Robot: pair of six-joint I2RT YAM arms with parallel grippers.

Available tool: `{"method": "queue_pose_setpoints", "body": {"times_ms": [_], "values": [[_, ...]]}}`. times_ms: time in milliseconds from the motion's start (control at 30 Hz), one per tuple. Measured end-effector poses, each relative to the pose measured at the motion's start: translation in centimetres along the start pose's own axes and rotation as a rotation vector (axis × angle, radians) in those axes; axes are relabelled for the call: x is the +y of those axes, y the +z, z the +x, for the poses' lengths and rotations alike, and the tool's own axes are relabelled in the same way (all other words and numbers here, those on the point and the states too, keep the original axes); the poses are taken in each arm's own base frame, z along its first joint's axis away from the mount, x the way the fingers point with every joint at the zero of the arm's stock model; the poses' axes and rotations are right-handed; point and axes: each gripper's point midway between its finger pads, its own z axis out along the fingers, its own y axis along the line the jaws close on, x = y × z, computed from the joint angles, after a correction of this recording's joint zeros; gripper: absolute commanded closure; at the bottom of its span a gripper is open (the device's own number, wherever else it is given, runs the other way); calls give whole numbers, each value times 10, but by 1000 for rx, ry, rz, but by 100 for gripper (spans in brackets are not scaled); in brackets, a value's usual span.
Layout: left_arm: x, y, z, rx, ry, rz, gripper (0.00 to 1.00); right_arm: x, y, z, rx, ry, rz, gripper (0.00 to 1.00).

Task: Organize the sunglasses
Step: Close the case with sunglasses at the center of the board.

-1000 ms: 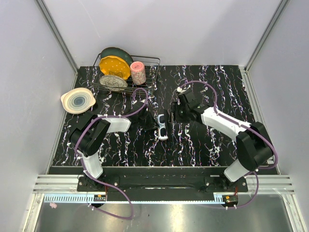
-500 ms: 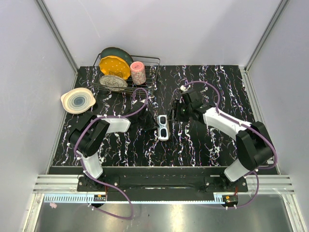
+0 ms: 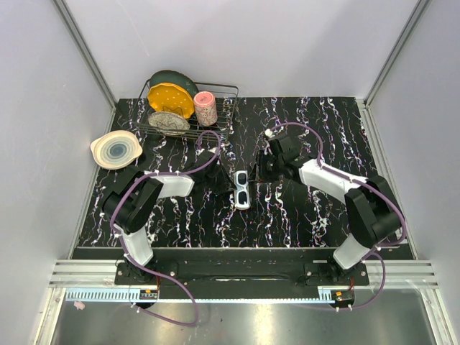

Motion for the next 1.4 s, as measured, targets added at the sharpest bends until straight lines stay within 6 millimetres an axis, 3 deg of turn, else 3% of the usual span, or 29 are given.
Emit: {"method": "queue_pose_setpoints", "body": {"times_ms": [700, 1067, 1167, 1400], "values": [[5, -2, -7, -19, -11, 3, 100, 8, 18, -9, 32, 12, -44, 64], [3, -2, -5, -13, -1, 9, 99, 33, 33, 5, 74, -40, -59, 61], [1, -1, 0, 0, 10, 15, 96, 26, 41, 16, 109, -37, -24, 61], [1, -1, 1, -1, 15, 19, 93, 24, 41, 14, 107, -31, -2, 58]]}}
